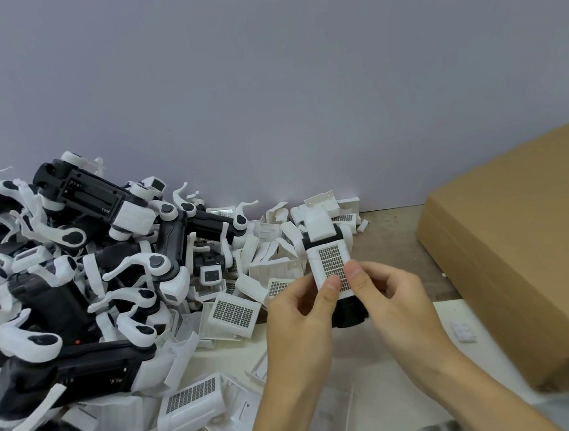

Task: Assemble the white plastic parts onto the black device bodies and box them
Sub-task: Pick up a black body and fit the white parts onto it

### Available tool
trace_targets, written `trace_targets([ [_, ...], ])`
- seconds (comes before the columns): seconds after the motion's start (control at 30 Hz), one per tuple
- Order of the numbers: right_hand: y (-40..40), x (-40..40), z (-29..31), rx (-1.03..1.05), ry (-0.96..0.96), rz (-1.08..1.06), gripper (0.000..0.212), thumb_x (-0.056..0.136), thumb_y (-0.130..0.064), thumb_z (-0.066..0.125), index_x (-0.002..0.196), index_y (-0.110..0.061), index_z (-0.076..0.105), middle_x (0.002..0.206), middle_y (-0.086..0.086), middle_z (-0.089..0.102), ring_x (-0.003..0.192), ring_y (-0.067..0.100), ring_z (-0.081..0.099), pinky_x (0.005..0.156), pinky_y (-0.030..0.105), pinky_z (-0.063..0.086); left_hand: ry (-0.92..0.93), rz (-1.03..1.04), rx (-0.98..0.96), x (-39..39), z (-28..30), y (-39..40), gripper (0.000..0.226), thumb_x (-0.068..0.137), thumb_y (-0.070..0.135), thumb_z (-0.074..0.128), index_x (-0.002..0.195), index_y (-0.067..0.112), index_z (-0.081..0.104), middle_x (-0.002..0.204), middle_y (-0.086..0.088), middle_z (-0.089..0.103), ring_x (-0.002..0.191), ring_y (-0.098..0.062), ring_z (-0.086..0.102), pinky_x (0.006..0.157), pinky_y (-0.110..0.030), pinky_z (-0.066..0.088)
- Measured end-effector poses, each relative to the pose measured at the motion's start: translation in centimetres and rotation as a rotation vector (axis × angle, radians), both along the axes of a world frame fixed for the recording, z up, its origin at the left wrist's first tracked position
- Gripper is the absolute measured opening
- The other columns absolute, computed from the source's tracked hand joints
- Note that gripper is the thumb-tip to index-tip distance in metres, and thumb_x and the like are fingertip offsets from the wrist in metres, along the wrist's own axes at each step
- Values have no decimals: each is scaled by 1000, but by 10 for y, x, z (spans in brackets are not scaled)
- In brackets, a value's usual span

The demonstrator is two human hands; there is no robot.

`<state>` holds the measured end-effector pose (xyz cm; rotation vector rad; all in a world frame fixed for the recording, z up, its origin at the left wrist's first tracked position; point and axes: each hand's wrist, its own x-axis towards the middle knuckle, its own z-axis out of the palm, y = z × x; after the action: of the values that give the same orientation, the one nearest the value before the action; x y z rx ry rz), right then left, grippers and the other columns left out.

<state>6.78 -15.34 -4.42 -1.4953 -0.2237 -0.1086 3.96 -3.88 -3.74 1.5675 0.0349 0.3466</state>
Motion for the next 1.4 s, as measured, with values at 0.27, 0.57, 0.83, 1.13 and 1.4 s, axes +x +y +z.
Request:
trace_targets([
  [0.27, -1, 1, 0, -88, -71, -29, 17, 98, -21, 61, 95, -22, 78, 87, -10, 78, 82, 7, 74, 71, 16, 55, 32, 78, 104, -1, 1, -2, 19, 98, 15, 62, 91, 24, 77, 82, 10, 77, 75, -1, 70, 66, -18, 51],
  [0.57, 4, -5, 0, -133, -107, -54, 11, 97, -29, 60, 106, -29, 67, 101, -10, 74, 96, 8, 70, 86, 35, 56, 76, 130, -263, 1, 0, -2, 46, 66, 39, 83, 96, 6, 73, 88, -6, 78, 85, -25, 76, 81, -39, 59],
  [0.83, 3, -8, 0, -259, -256, -2, 47, 85, -31, 78, 126, -40, 58, 116, -22, 68, 112, -2, 62, 89, 12, 48, 61, 38, -353, 0, 4, 0, 49, 75, 49, 70, 95, 5, 77, 96, -23, 73, 78, -26, 71, 71, -32, 60],
  [1.13, -12, 4, 9, 359, 281, 42, 37, 90, -40, 50, 87, -16, 78, 75, 18, 63, 70, 30, 53, 54, 31, 45, -194, 418, -86, -1, 6, 7, 6, 93, 29, 67, 99, 31, 66, 92, 21, 67, 85, 2, 61, 74, -21, 48],
  [1.4, -10, -1, 18, 448, 461, 196, 38, 96, -35, 41, 99, -4, 64, 74, 20, 53, 48, 24, 50, 52, 34, 38, -104, 187, -228, -4, 9, 4, 23, 97, 44, 56, 90, 48, 77, 101, 26, 73, 106, 2, 66, 105, -46, 48],
])
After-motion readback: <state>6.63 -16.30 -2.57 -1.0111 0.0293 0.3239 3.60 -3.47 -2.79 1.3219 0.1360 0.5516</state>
